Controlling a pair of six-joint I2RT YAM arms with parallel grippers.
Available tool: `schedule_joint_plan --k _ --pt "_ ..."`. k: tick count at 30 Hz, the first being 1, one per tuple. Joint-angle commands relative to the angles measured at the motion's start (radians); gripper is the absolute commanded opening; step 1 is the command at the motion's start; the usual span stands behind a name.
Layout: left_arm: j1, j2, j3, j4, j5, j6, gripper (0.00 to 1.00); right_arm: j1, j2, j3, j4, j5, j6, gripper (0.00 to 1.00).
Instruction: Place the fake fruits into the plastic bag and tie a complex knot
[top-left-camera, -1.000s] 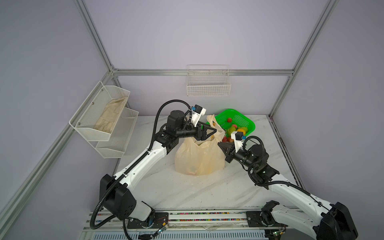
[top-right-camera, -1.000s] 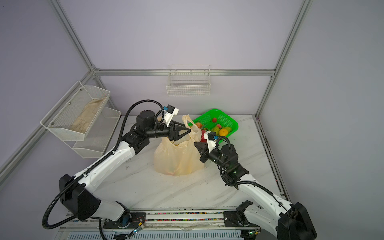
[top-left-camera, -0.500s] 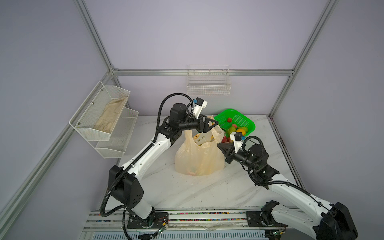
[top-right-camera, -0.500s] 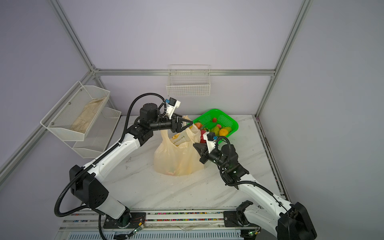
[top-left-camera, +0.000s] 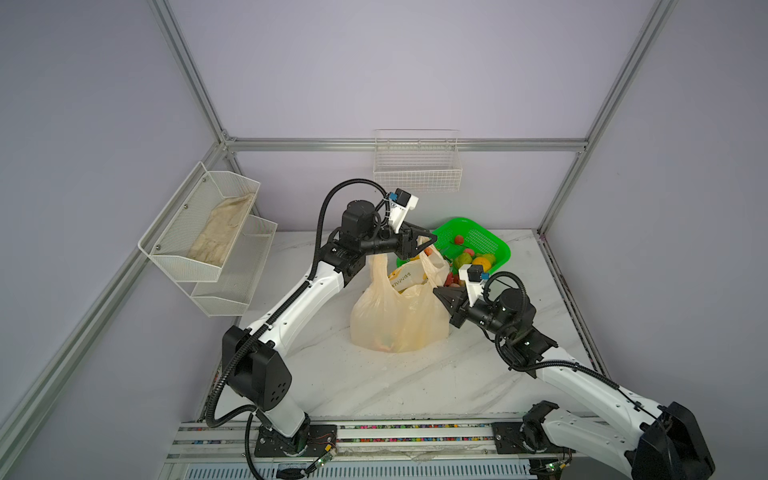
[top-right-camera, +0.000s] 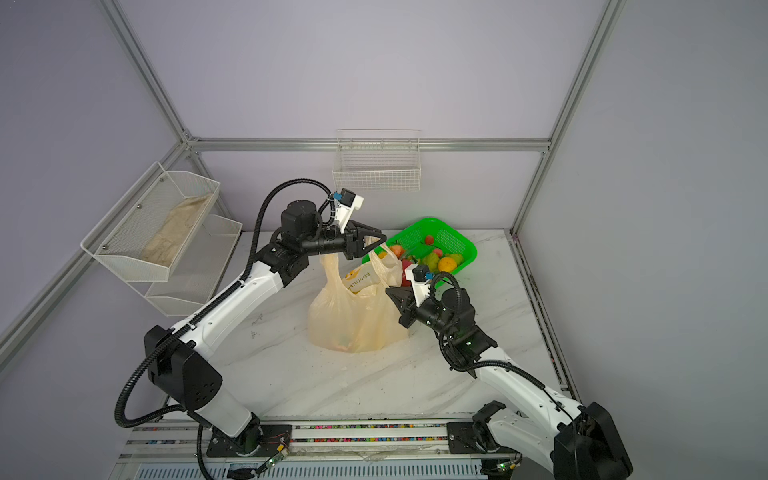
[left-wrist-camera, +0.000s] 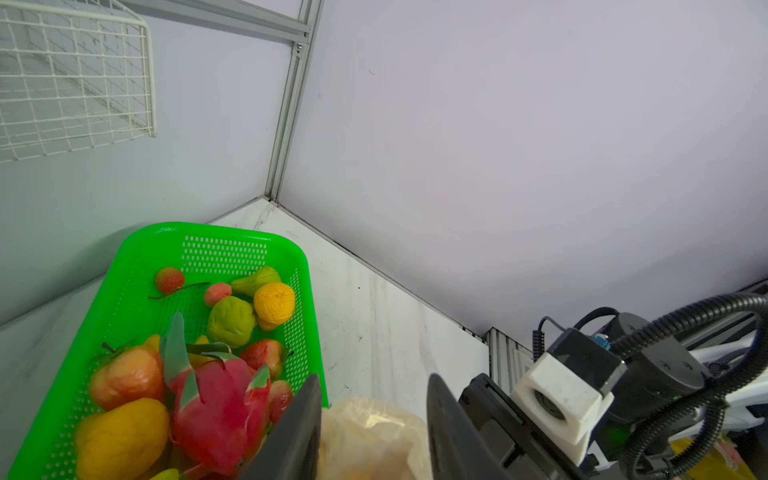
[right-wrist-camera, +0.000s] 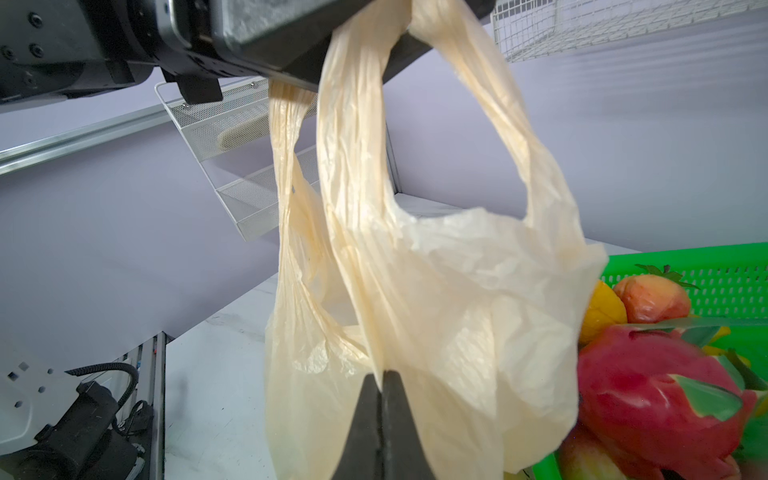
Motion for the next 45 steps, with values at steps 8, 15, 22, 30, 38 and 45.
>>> schedule_joint_plan --k 8,15,22,30,38,45 --pt "-0.009 -0.064 0.013 0.025 -0.031 -0.034 0.0 -0.005 -0.025 0.026 -0.081 0.123 -0.057 0.17" --pt "-0.025 -0.134 -0.08 0.029 -0.082 -0.062 0.0 -0.002 -0.105 0.066 -0.162 0.136 -0.087 0.67" --pt "-0.029 -0.168 -0.118 0.034 -0.078 -0.077 0.0 0.002 -0.158 0.132 -0.212 0.205 -0.169 0.9" --pt "-0.029 -0.185 -0.135 0.026 -0.056 -0.09 0.0 0.001 0.074 0.264 -0.1 -0.013 -0.266 0.97" --pt "-0.027 -0.21 -0.142 -0.006 -0.058 -0.097 0.0 0.001 0.252 0.303 0.001 -0.214 -0.294 0.7" --pt "-0.011 -0.253 -0.219 0.039 -0.037 -0.021 0.15 -0.004 0.231 0.172 0.088 -0.268 -0.209 0.19"
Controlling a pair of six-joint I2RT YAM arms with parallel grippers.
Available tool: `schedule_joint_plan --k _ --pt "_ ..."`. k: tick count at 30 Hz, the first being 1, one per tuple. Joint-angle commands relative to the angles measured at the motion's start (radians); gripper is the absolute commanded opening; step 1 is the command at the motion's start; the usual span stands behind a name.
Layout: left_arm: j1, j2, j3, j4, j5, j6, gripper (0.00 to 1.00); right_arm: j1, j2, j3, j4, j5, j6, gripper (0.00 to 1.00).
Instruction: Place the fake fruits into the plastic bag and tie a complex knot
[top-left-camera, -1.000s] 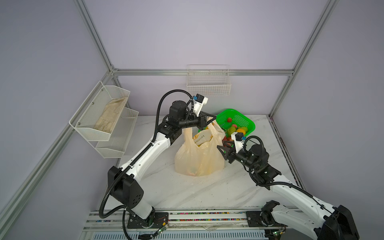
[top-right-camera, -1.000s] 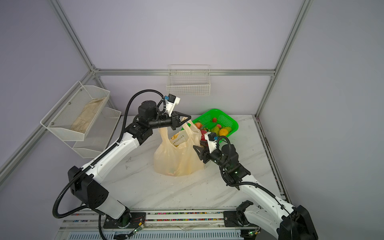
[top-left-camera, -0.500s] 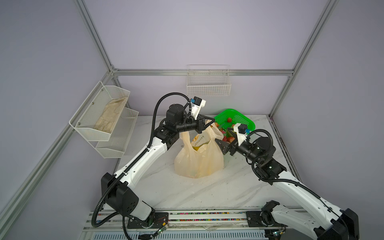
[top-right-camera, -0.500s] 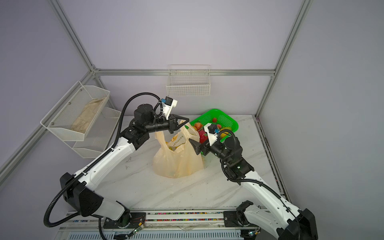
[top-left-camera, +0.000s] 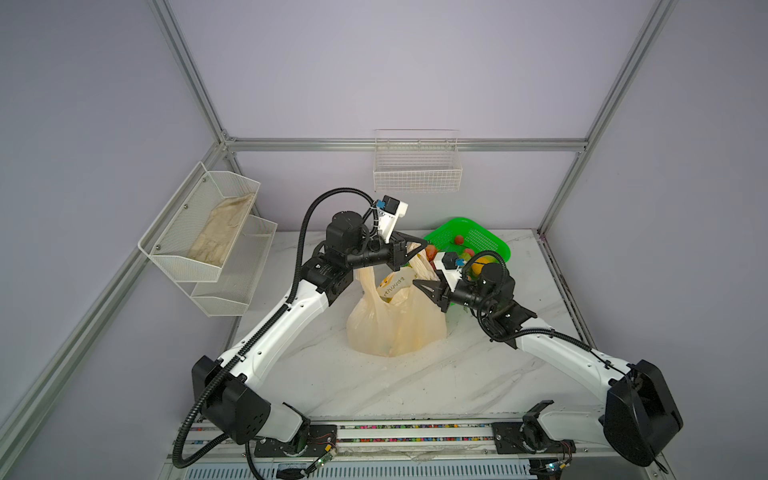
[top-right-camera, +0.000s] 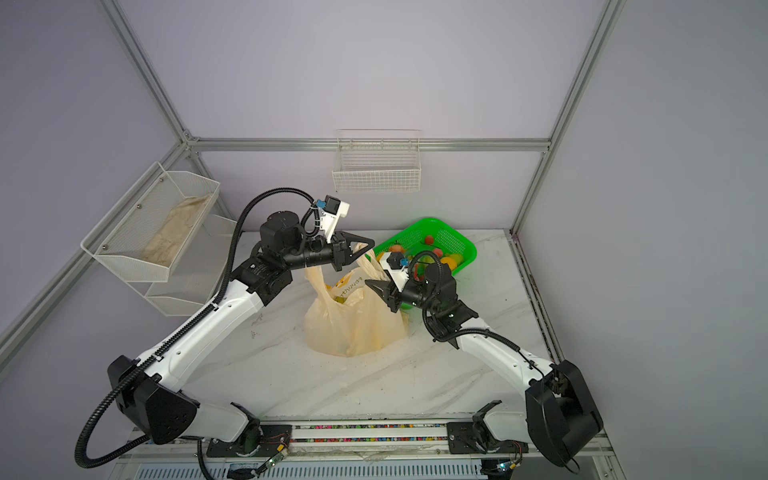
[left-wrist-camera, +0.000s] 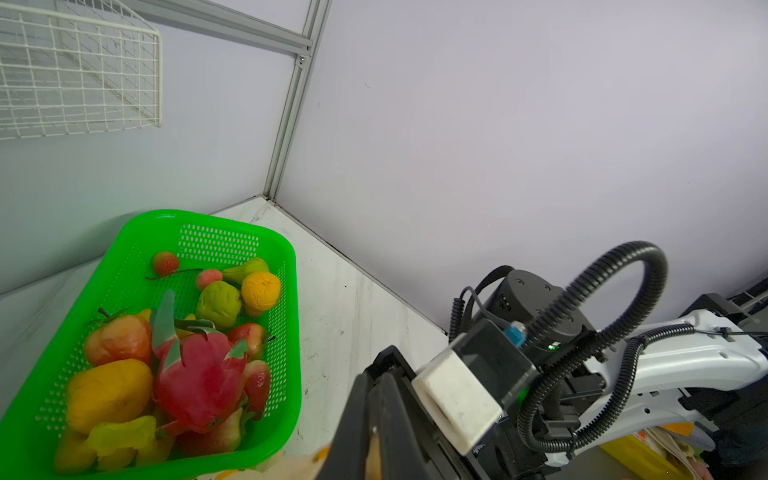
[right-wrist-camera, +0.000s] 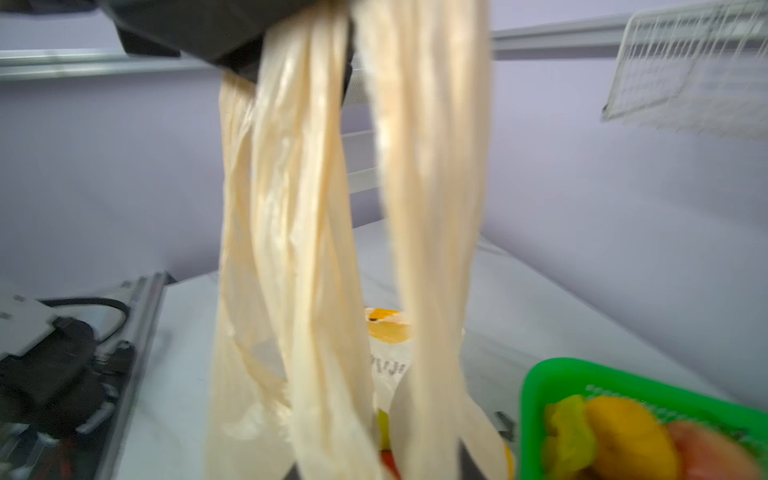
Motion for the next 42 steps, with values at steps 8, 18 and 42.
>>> schedule_joint_plan --k 8,18,42 --pt "0.015 -0.12 -0.171 0.113 0.141 0.377 0.49 -0.02 -0.051 -0.085 0.076 -0.118 0.121 0.03" --pt "0.015 -0.008 -0.024 -0.146 0.255 0.651 0.65 -0.053 -0.036 -0.08 0.073 -0.197 0.157 0.0" --pt "0.013 0.106 0.113 -0.104 0.312 0.549 0.09 -0.079 -0.013 -0.066 0.043 -0.225 0.157 0.21"
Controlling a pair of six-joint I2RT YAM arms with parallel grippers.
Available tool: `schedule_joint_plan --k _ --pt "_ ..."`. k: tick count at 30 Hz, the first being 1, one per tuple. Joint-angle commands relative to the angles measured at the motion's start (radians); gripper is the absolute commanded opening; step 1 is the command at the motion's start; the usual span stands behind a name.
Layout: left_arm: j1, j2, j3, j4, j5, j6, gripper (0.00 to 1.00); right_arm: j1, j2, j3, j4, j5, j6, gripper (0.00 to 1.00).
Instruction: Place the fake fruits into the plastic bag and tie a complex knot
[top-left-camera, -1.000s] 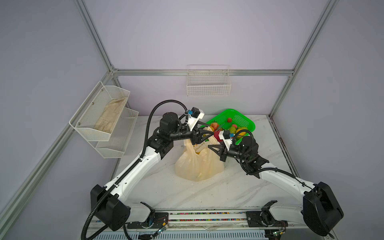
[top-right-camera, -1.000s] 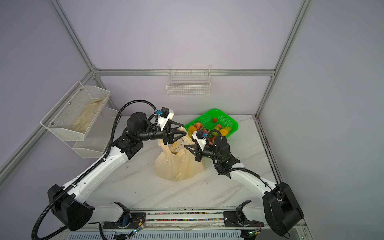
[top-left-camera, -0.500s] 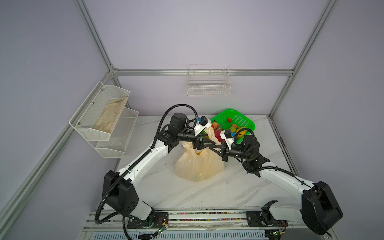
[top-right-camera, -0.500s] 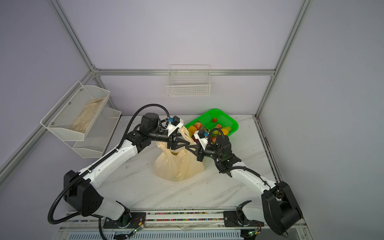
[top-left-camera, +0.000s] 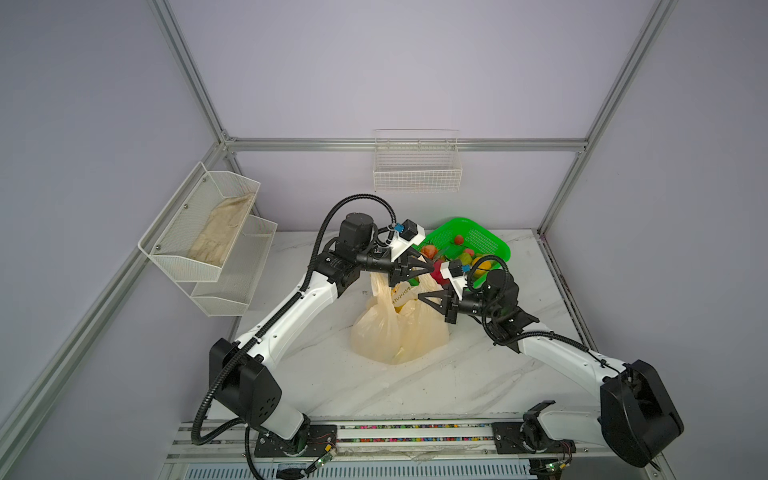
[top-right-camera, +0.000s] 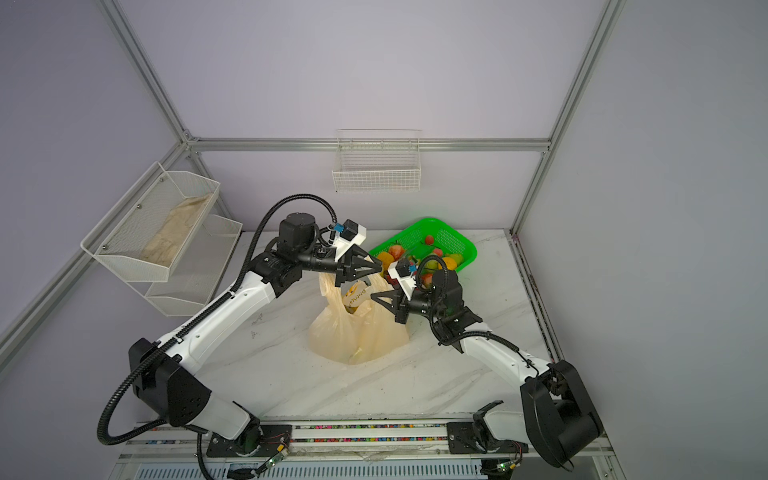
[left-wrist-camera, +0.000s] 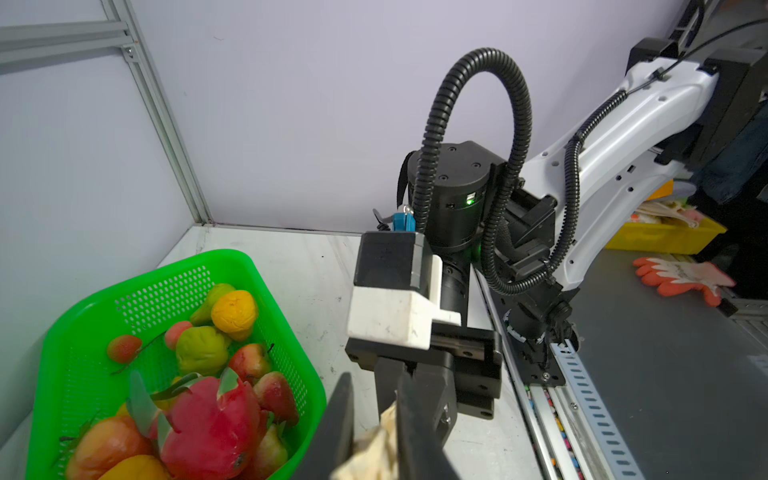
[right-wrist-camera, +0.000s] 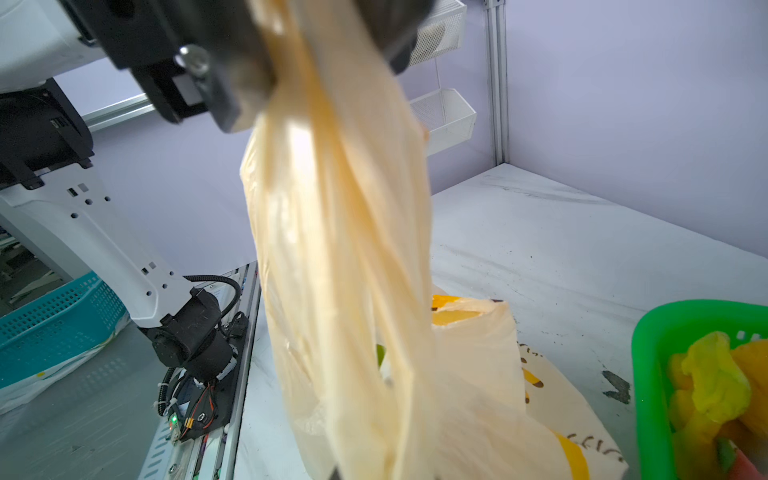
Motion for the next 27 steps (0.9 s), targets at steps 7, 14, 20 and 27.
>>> schedule_joint_plan --k 7,14,20,27 --pt "-0.025 -0.06 -0.069 0.153 -0.164 -0.282 0.0 0.013 -0.125 -0.019 -0.008 0.355 -0.059 0.52" --pt "-0.038 -0.103 -0.147 0.233 -0.251 -0.485 0.0 0.129 -0.185 -0.044 0.05 0.691 -0.109 0.63" --pt "-0.039 -0.109 -0.183 0.268 -0.299 -0.602 0.0 0.259 -0.142 -0.021 0.105 0.977 -0.151 0.71" --pt "-0.04 -0.111 -0.22 0.319 -0.302 -0.701 0.0 0.363 -0.025 0.045 0.181 1.331 -0.139 0.62"
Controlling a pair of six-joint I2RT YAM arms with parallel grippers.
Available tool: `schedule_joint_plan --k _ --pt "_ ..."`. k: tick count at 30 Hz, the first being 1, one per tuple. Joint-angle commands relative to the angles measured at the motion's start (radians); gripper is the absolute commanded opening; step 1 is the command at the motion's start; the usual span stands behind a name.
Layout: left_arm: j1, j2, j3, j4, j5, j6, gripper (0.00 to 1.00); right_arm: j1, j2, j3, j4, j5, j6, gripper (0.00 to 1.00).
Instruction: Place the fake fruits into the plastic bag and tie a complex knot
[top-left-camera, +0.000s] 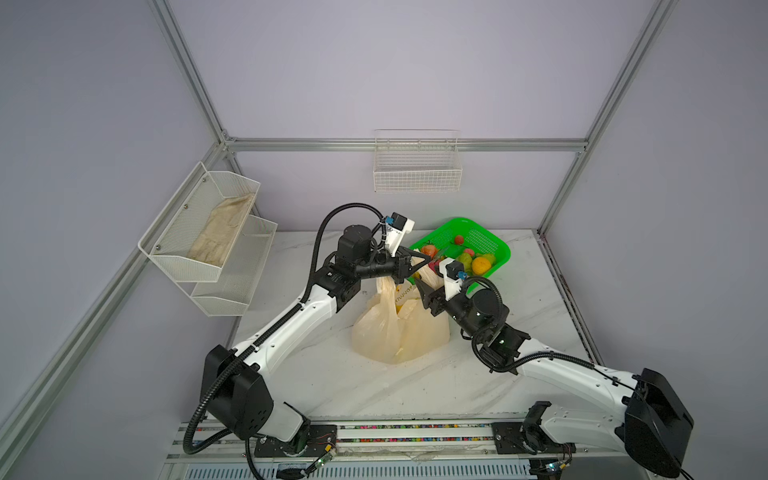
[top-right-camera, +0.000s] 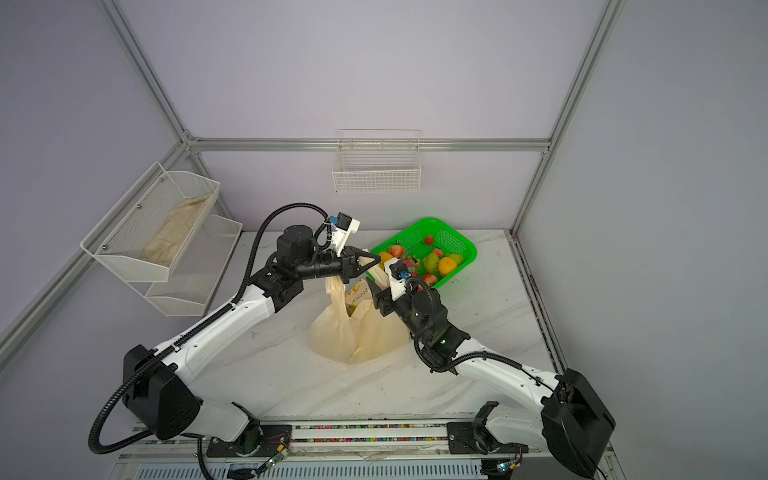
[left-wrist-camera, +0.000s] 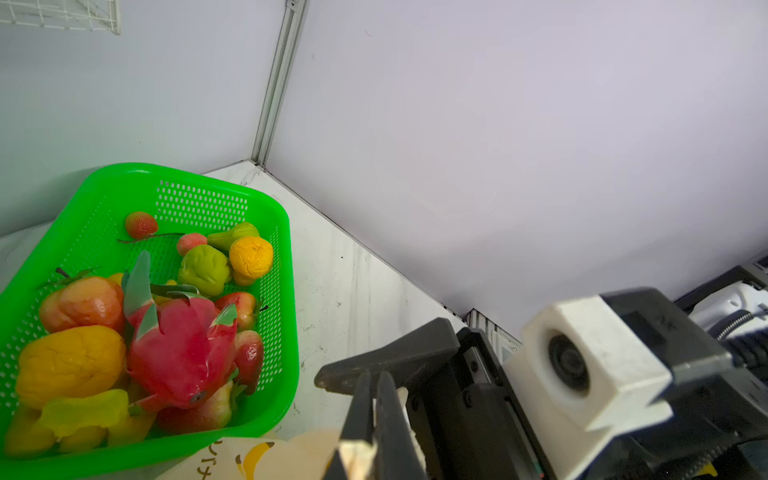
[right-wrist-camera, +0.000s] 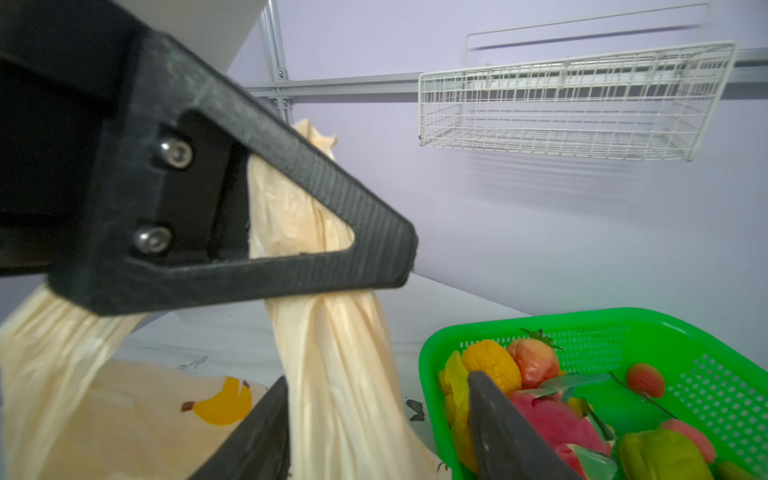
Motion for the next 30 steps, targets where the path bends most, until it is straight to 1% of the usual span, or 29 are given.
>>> schedule_joint_plan --k 1,2,4,7,12,15,18,20,21,23,26,28,30 --pt "-0.006 -0.035 -0.042 0.069 -0.008 -0.076 0.0 0.026 0.056 0.065 0.082 0.281 0.009 0.59" --pt "-0.006 -0.037 -0.046 0.072 -0.007 -0.08 0.0 0.027 0.073 0.078 0.073 0.32 0.026 0.56" --pt "-0.006 -0.041 -0.051 0.076 -0.01 -0.086 0.0 0.028 0.114 0.098 0.05 0.364 0.054 0.52" --pt "-0.005 -0.047 -0.053 0.077 -0.009 -0.089 0.0 0.028 0.186 0.1 0.001 0.391 0.101 0.46" --pt "0.003 -0.052 -0.052 0.071 -0.017 -0.091 0.0 0.026 0.204 0.028 -0.016 0.351 0.152 0.4" --pt "0.009 -0.047 -0.048 0.066 -0.012 -0.085 0.0 0.026 0.19 -0.003 -0.024 0.312 0.161 0.4" --pt "0.015 -0.04 -0.043 0.058 -0.003 -0.071 0.0 0.024 0.159 -0.027 -0.017 0.245 0.141 0.4" --pt "0.018 -0.034 -0.036 0.046 -0.001 -0.055 0.0 0.013 0.143 -0.033 -0.018 0.182 0.126 0.41" --pt "0.02 -0.033 -0.032 0.041 0.0 -0.05 0.0 0.007 0.129 -0.034 -0.019 0.15 0.117 0.43" --pt "0.024 -0.031 -0.027 0.038 0.004 -0.042 0.0 -0.011 0.09 -0.036 -0.023 0.059 0.1 0.52" --pt "0.028 -0.031 -0.021 0.032 0.012 -0.036 0.0 -0.05 0.037 -0.033 -0.039 -0.133 0.067 0.66" --pt "0.031 -0.032 -0.019 0.027 0.016 -0.031 0.0 -0.092 -0.003 -0.028 -0.063 -0.293 0.04 0.73" --pt "0.033 -0.033 -0.017 0.023 0.018 -0.028 0.0 -0.145 -0.028 -0.013 -0.091 -0.423 0.027 0.78"
